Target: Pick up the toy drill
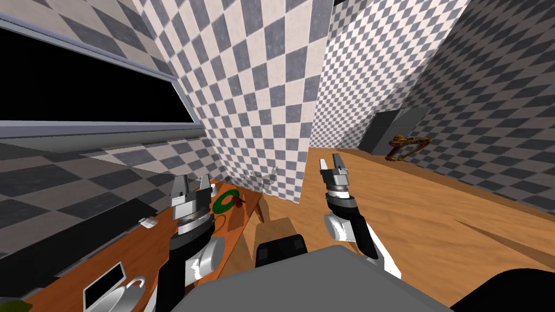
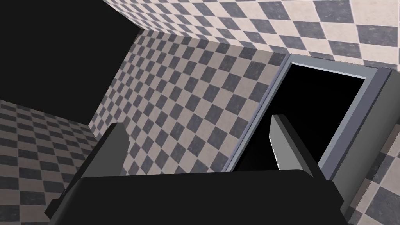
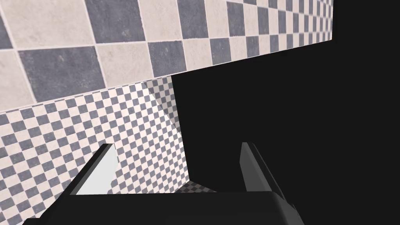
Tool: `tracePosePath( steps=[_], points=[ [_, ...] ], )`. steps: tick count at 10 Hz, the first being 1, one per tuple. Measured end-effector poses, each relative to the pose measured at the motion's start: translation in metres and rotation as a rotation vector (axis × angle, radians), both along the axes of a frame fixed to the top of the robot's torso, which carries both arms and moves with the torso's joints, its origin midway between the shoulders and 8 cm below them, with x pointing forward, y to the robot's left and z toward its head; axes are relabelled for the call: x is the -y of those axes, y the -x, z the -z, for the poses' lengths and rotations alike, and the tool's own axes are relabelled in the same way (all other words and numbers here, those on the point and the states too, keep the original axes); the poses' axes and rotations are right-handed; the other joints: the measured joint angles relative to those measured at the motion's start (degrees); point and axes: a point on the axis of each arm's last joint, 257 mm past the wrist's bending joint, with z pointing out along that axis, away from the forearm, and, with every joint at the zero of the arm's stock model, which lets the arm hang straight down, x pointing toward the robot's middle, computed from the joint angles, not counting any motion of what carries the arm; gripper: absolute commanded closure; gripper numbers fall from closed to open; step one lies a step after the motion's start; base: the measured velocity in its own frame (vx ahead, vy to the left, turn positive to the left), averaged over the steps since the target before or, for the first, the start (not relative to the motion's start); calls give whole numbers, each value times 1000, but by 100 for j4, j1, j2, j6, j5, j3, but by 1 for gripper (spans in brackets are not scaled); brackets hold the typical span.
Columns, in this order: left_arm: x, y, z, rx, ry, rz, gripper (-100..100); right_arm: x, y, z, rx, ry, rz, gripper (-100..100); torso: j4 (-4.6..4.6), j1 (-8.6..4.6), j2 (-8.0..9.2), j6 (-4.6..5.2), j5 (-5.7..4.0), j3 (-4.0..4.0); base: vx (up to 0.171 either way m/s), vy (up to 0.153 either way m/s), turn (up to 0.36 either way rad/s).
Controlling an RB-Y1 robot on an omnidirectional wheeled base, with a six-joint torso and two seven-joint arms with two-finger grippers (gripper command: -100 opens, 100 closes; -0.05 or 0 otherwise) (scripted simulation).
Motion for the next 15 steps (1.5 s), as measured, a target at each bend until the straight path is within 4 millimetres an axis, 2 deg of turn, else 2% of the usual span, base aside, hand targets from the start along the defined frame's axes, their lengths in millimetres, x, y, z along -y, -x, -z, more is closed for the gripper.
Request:
tracePosePath(
  steps=[2,6,12,15],
  points=[
    [1,-11,13,-44,-11,29,-100,0,0,0,0,0,0,0,3,12,12,1,3,7,-50,35,-123],
    [-5,-43,57,-179,2,94,-100,0,0,0,0,0,0,0,4,14,17,1,4,10,-48,34,-102],
    [-16,-81,129,-376,57,164,-100,0,0,0,0,0,0,0,2,15,10,1,4,6,-41,34,-111],
    [-28,-103,177,-503,97,196,-100,0,0,0,0,0,0,0,4,22,16,1,5,9,-53,45,-157]
  ],
)
